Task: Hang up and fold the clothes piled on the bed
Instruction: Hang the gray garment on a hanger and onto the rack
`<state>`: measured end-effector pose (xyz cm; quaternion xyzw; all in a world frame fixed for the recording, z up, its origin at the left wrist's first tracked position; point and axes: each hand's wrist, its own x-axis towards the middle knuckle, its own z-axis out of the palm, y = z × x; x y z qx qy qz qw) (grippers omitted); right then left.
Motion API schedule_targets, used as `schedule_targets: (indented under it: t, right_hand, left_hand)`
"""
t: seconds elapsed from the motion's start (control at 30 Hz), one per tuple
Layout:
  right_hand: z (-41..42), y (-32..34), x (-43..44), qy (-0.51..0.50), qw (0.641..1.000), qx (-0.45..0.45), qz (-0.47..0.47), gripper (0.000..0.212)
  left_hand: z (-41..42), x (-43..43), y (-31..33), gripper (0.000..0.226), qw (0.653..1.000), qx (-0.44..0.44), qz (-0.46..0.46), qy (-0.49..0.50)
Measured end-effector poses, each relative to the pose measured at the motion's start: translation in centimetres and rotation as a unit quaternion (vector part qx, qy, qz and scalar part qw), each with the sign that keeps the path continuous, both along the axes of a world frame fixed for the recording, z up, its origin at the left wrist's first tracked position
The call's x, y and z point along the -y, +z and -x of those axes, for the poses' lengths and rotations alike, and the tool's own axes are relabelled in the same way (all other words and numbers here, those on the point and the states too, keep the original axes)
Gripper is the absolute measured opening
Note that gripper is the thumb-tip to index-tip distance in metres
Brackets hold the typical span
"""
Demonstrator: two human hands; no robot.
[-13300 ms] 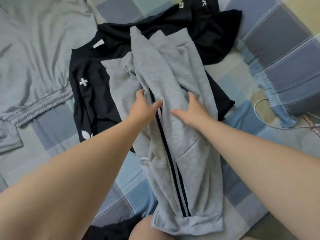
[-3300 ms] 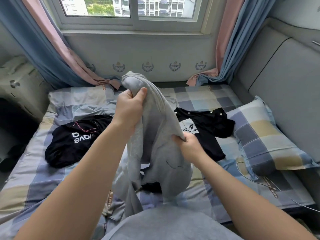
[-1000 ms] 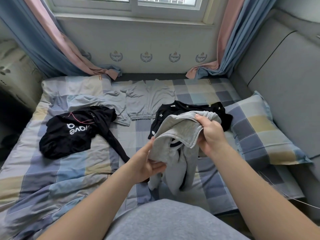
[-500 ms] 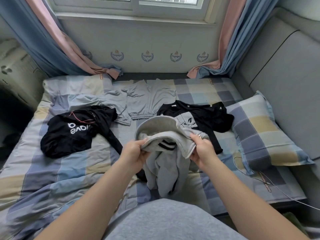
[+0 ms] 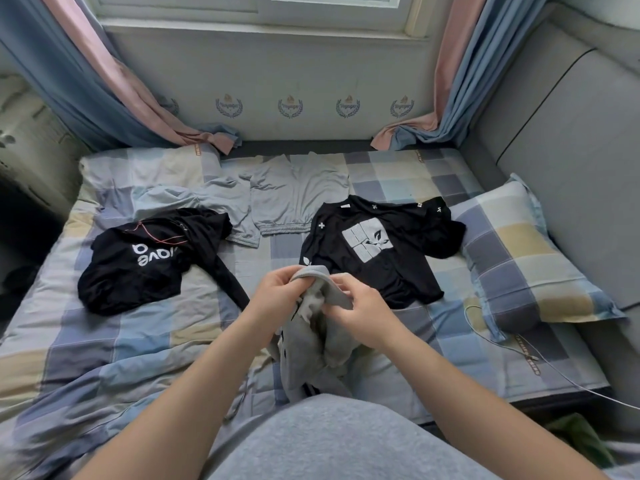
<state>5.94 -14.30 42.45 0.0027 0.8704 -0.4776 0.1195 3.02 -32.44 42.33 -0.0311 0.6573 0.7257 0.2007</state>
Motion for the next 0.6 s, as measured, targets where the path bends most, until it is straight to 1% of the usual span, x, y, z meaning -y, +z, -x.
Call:
schedule_targets:
  t: [0.03,0.07,0.1,0.13,0.17,0.23,0.33,0.4,0.47,0.5,0.53,0.57,0.6]
  right_hand:
    - [0.0,0.1,0.1,-0.026,0.999,-0.023,-0.022,0.02]
    - [0.2,0.1,0.0,-0.052,0.997,-0.04,-0.042,0.016]
    - [0.3,0.1,-0.3,-0.073,0.995,-0.045,-0.048,0.018]
    - [0.4,0.2,-0.6,-0.086,0.995,-0.04,-0.033,0.021]
    - [0.4,0.4,-0.8,-0.096,0.995,-0.029,0.002,0.023]
    - [0.5,0.9,-0.9,-0.115,0.99,-0.013,0.086,0.022]
    - [0.7,2.0,-0.7,-0.134,0.977,-0.021,0.167,0.02]
    - [0.9,2.5,-0.8,-0.145,0.969,-0.029,0.199,0.021]
    - [0.9,2.6,-1.2,-0.159,0.963,-0.038,0.217,0.024]
    - [0.8,2.5,-1.5,-0.168,0.962,-0.041,0.213,0.026]
    - [0.7,2.3,-1.9,-0.182,0.961,-0.043,0.202,0.026]
    - [0.7,2.1,-2.4,-0.202,0.96,-0.041,0.191,0.025]
    - [0.6,1.7,-3.0,-0.229,0.955,-0.031,0.186,0.024]
  left_hand:
    - [0.0,-0.1,0.1,0.017,1.0,-0.016,0.01,-0.013]
    - [0.0,-0.2,0.2,0.017,0.999,-0.034,0.022,-0.014]
    - [0.0,-0.1,0.0,0.02,0.997,-0.059,0.043,-0.008]
    - [0.0,0.3,-0.4,0.028,0.992,-0.091,0.082,0.002]
    - [0.0,0.7,-1.0,0.035,0.983,-0.12,0.138,0.014]
    - [-0.3,1.5,-2.4,0.037,0.955,-0.148,0.254,0.035]
    - [-1.1,1.8,-4.8,0.025,0.921,-0.112,0.372,0.03]
    - [-1.6,1.7,-6.2,0.019,0.91,-0.054,0.41,0.039]
    - [-1.7,1.9,-6.9,0.015,0.915,0.031,0.398,0.062]
    - [-1.7,2.1,-7.1,0.015,0.927,0.074,0.358,0.08]
    - [-1.7,2.2,-7.2,0.018,0.945,0.11,0.29,0.1]
    - [-1.7,2.3,-7.2,0.018,0.963,0.142,0.199,0.118]
    - [-1.8,2.3,-6.9,0.016,0.972,0.171,0.097,0.129]
